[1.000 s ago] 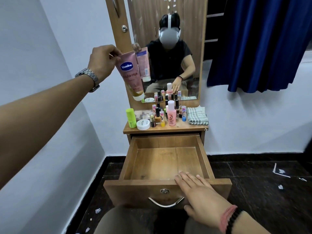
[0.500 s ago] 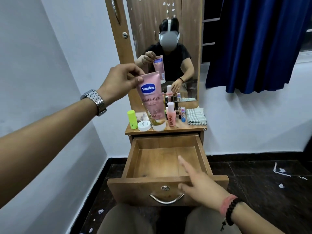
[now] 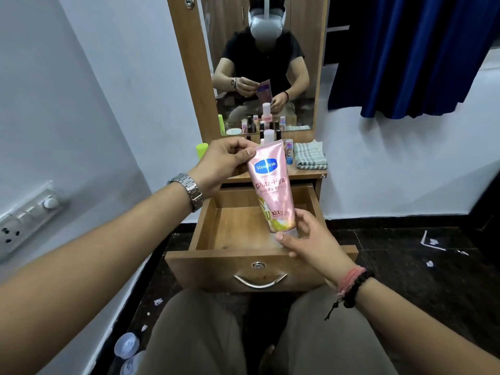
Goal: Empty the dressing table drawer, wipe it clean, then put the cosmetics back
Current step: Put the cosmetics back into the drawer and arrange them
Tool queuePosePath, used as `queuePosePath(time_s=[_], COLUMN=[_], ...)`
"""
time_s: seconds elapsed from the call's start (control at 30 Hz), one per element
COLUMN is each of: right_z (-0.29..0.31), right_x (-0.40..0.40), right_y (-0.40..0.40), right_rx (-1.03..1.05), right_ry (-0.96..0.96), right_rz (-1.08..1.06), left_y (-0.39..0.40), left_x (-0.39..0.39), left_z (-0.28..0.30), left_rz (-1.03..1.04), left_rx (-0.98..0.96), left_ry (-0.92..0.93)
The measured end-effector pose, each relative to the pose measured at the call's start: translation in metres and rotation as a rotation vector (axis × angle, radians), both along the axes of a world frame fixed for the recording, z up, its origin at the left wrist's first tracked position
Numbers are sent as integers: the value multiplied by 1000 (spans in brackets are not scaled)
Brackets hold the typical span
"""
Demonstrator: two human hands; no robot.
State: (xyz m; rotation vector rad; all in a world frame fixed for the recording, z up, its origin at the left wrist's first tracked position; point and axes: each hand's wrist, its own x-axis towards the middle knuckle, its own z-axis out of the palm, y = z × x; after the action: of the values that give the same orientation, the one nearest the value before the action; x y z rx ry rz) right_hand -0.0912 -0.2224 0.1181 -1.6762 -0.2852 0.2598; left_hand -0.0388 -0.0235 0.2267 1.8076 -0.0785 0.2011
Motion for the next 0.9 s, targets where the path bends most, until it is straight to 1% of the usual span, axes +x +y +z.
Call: queuePosePath(time_s=[0.1,0.2,0.23,0.33,0.43,0.53,0.63,0.77,0.9], right_z=[-3,-4,-4,-9,-12,-10,-11,-11,-9], right_x=[1,5,6,5,5,7,7,6,3], right_y=[0,-1,-1,-1,0,0,-1,-1,-1], right_rx=[-4,41,48,-4,-57,-143,-238,-306,-376], right_ry=[26,20,22,39,68,20,-35,-69,-111], right_rz=[1,-19,-21,1,22,-12,-20,-7,13], left_y=[-13,-28,-32,-39,-36,-20,4,34,43], left_x=[-12,-35,-42,-51,-45,-29,-11,5,10], left_z=[-20,-48,-58,-80,-88,-92,-97,-112,-120], left_rz=[-5,-92,-105,-88,-47,14,62,58,21], left_rx=[-120,-103,-106,-170,-177,-118,-42,102,247], left_ry=[63,228,258,266,264,266,313,447,626])
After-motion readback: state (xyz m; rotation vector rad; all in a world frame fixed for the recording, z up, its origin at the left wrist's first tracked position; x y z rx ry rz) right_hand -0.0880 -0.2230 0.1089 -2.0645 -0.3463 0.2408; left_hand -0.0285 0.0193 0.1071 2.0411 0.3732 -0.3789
